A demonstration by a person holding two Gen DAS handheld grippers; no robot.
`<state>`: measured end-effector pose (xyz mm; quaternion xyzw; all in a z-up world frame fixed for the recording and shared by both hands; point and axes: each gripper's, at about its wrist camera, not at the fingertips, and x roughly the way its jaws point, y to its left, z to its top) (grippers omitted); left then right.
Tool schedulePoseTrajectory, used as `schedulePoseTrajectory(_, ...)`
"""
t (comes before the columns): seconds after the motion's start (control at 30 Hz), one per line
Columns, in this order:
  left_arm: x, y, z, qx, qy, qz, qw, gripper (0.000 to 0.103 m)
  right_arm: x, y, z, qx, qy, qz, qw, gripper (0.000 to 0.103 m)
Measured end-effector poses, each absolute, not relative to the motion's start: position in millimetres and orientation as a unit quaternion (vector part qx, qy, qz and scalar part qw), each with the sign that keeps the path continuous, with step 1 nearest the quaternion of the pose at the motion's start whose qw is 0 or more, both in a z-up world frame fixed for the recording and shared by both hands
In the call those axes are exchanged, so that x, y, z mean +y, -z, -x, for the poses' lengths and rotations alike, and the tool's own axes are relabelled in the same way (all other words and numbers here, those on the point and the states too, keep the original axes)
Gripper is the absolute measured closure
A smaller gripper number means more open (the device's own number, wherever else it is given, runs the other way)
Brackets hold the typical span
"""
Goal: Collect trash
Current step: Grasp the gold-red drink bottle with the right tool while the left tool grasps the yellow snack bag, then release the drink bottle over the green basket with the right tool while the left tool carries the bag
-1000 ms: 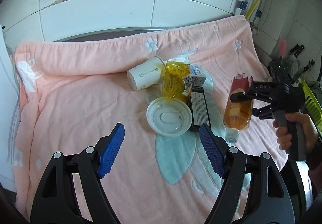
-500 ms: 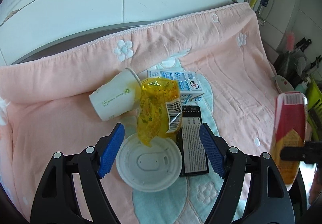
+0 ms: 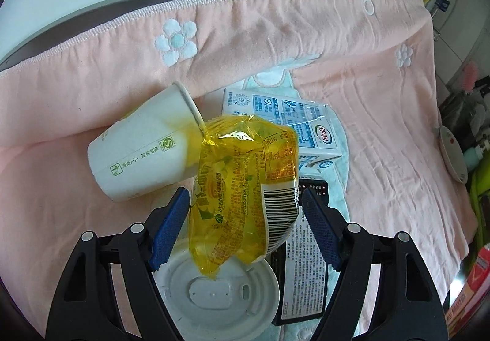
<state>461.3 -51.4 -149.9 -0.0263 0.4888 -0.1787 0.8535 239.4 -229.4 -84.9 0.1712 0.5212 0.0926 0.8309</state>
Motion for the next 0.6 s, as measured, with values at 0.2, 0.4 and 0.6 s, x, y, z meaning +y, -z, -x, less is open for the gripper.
schedulePoseTrajectory(0.2, -48, 149, -459, 0.478, 0.2, 0.046, 0.854, 0.064, -220, 85, -222, 0.519, -0.102, -0.145, 0.836, 0.036)
schedulePoseTrajectory(0.4, -41, 126, -438, 0.451, 0.212, 0.051, 0.865, 0.069, -212, 80, -212, 0.514, -0.113, -0.124, 0.841, 0.036)
schedulePoseTrajectory(0.6, -26, 94, -405, 0.424, 0.217, 0.052, 0.878, 0.07, -205, 72, -196, 0.51, -0.131, -0.104, 0.844, 0.036)
